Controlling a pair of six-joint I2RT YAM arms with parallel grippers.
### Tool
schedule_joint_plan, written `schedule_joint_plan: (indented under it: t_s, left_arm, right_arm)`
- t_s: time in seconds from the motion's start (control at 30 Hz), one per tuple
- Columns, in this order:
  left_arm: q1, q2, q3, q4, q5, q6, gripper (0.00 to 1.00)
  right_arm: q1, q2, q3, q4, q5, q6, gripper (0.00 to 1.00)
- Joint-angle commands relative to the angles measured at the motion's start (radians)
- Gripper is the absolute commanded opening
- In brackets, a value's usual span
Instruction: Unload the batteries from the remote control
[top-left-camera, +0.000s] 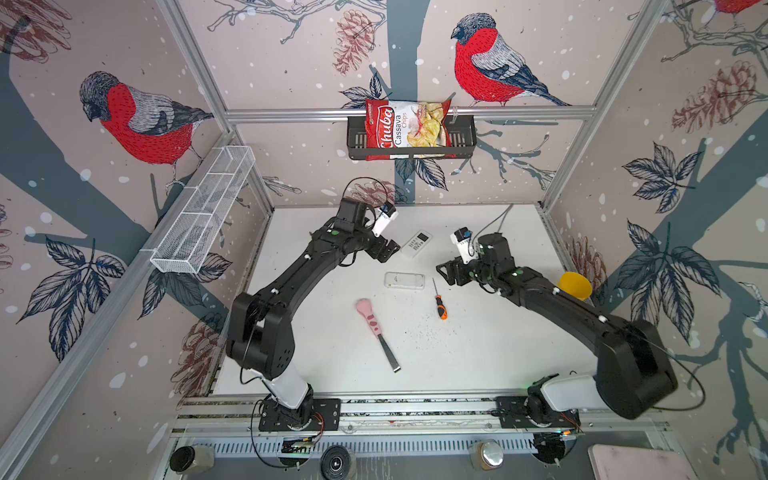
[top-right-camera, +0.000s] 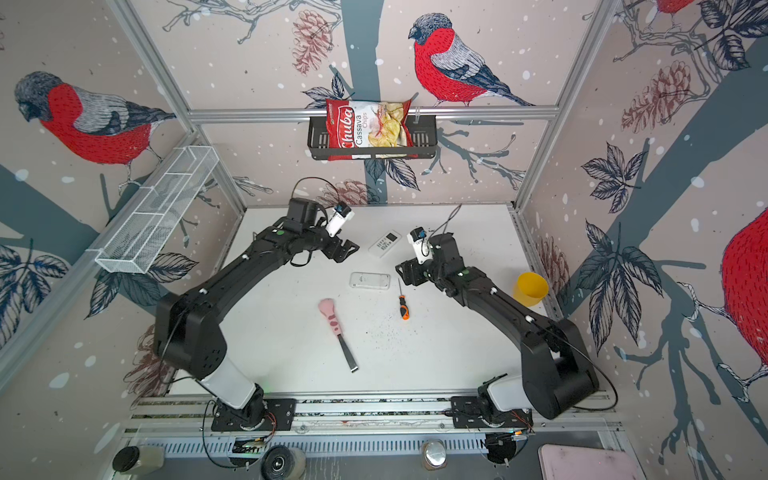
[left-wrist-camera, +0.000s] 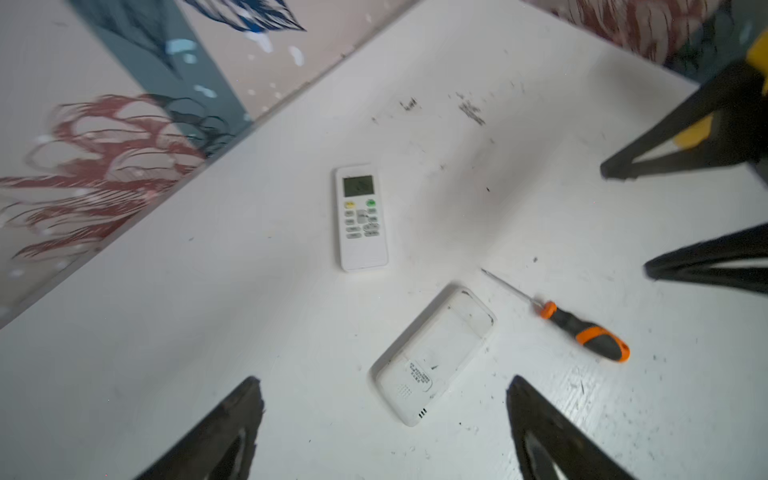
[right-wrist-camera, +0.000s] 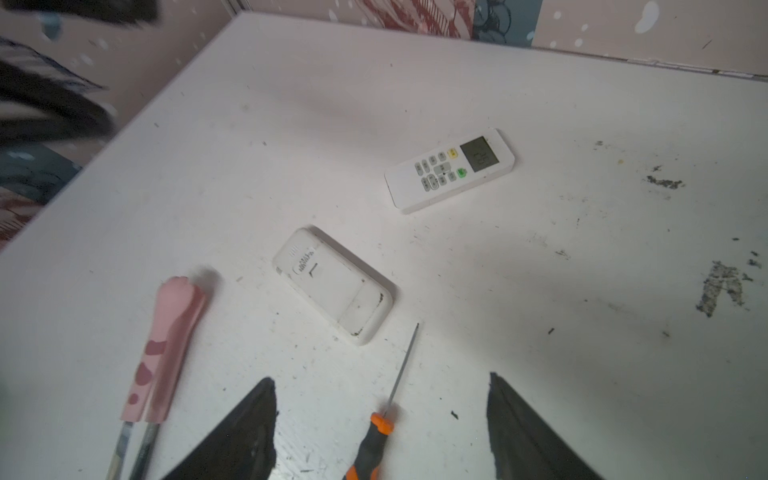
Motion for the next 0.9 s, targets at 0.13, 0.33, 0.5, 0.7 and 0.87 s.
schedule_joint_plan:
  t_s: [0.13,0.33,0.5,0.7,0.87]
  left_arm:
    - [-0.034,0.156,0.111,-0.211,0.148,0.441,0.96]
    - [-0.045,0.235,0.124,-0.273,0.035,0.554,0.96]
    - [-0.065,0.272,0.092,-0.249,-0.042,0.571,0.96]
    - [-0.083,0.343,0.094,-0.235,-0.077,0.562,0.96]
    - [-0.085,0.366,0.055,-0.179,-0.088,0.548,0.96]
  right_arm:
    - [-0.027,-0.135,-0.138,0.252,-0.088,0.173,0.83]
    - [-0.051,-0.155,-0.160,0.294,-0.108,0.207,0.84]
    - [-0.060,-0.141,-0.174,0.321,-0.096,0.226,0.84]
    - [-0.091,-0.117,-0.183,0.333,-0.104,0.239,0.84]
    - [-0.106,-0.125,-0.188,0.329,-0.103,0.239,0.85]
